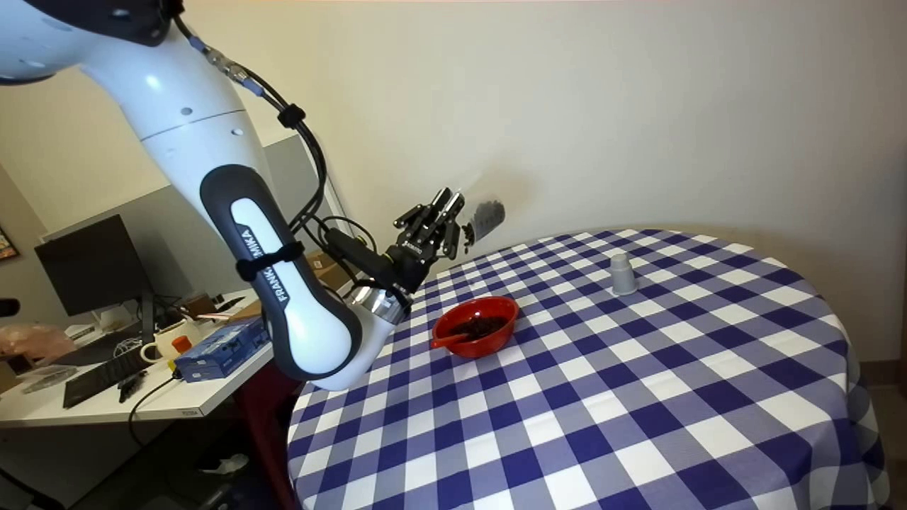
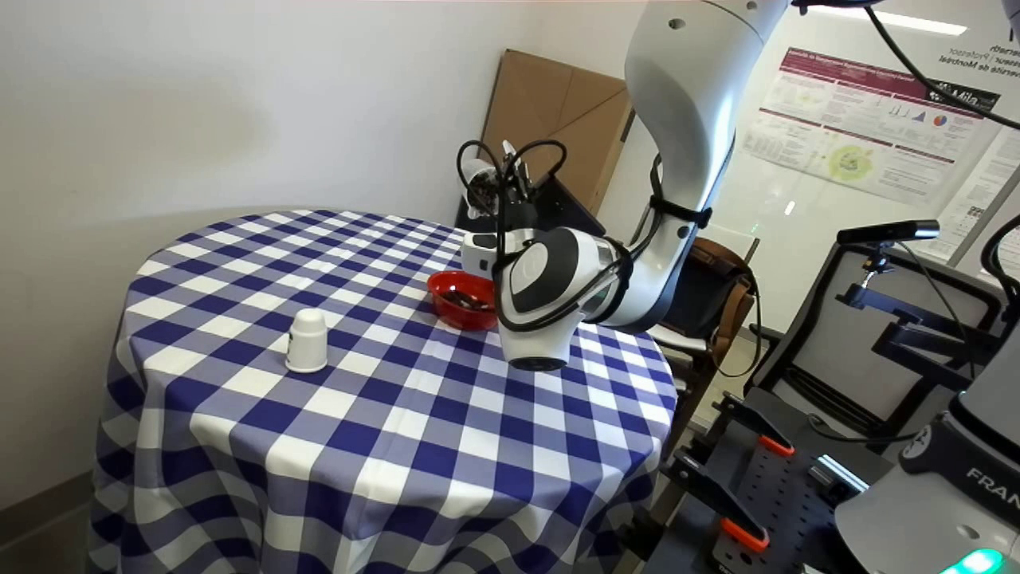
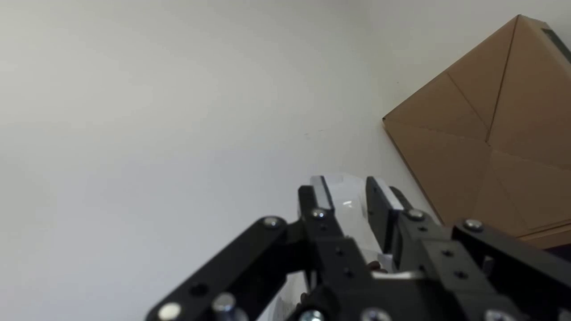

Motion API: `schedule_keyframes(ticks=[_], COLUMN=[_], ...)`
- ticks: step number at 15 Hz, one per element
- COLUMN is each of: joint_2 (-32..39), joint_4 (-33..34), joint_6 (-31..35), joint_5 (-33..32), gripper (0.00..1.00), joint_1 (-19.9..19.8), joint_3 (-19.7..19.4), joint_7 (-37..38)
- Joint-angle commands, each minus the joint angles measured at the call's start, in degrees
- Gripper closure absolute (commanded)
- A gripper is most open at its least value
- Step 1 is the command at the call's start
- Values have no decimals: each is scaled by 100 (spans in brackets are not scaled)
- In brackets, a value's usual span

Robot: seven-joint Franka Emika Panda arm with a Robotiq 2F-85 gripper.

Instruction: Pick up the plastic cup from the table, pour some of its contents in the orange bowl and put the cup back on the table.

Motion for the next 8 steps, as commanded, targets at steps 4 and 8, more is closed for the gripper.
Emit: schedule_keyframes(ticks=[4, 8], joint_2=[52, 6], joint_4=[-7, 30], joint_6=[-224, -122], joint_5=[-170, 23], gripper=[88, 89], joint_1=[-66, -122], joint_3=[-37, 74], joint_7=[161, 93])
